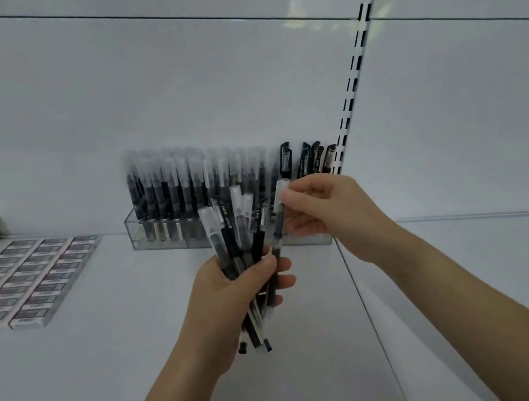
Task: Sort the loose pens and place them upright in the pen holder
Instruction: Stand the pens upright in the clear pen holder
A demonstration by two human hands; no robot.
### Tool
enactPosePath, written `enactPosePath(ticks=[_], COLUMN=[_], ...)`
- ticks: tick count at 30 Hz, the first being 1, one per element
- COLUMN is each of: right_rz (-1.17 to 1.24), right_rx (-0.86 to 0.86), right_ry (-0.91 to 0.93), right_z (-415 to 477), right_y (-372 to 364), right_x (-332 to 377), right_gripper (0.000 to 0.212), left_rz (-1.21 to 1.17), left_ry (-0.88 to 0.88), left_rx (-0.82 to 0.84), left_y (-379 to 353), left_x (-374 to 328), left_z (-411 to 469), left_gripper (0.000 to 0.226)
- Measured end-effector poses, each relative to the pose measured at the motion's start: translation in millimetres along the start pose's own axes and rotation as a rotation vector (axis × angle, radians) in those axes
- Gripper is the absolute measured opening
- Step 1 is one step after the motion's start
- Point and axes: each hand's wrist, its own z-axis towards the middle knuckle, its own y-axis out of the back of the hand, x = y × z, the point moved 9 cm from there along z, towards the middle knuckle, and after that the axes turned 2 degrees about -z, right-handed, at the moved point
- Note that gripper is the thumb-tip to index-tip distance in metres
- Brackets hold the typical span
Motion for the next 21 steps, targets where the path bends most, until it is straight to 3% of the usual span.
enactPosePath(ticks=[3,6,10,15,21], right_rz=[0.074,0.131,-0.015,-0.346,-0.463], right_rx=[-0.067,-0.321,-0.548,-0.552,-0.473], right_ry=[-0.022,0.040,0.193,0.252,0.247], right_z=[9.0,18.0,21.3,33.9,50.6], right_y=[0.2,28.1,47.0,25.5,7.0], right_x=[8.2,28.8,51.3,52.1,50.6], right_gripper=[0.011,0.006,0.009,0.009,0.005], left_rz=[0.011,-0.001,-0.012,-0.017,-0.018], left_ry=[-0.008,-0.014,0.010,0.011,0.004], left_rx=[0.008,-0.014,-0.047,0.015,0.045], left_y=[20.7,43.9,65.4,70.5,71.1], left_x=[-11.9,-21.5,-23.5,-26.2,-29.1], left_z=[10.3,21.1,32.4,31.7,30.8], left_gripper=[0.012,0.012,0.011,0.010,0.010])
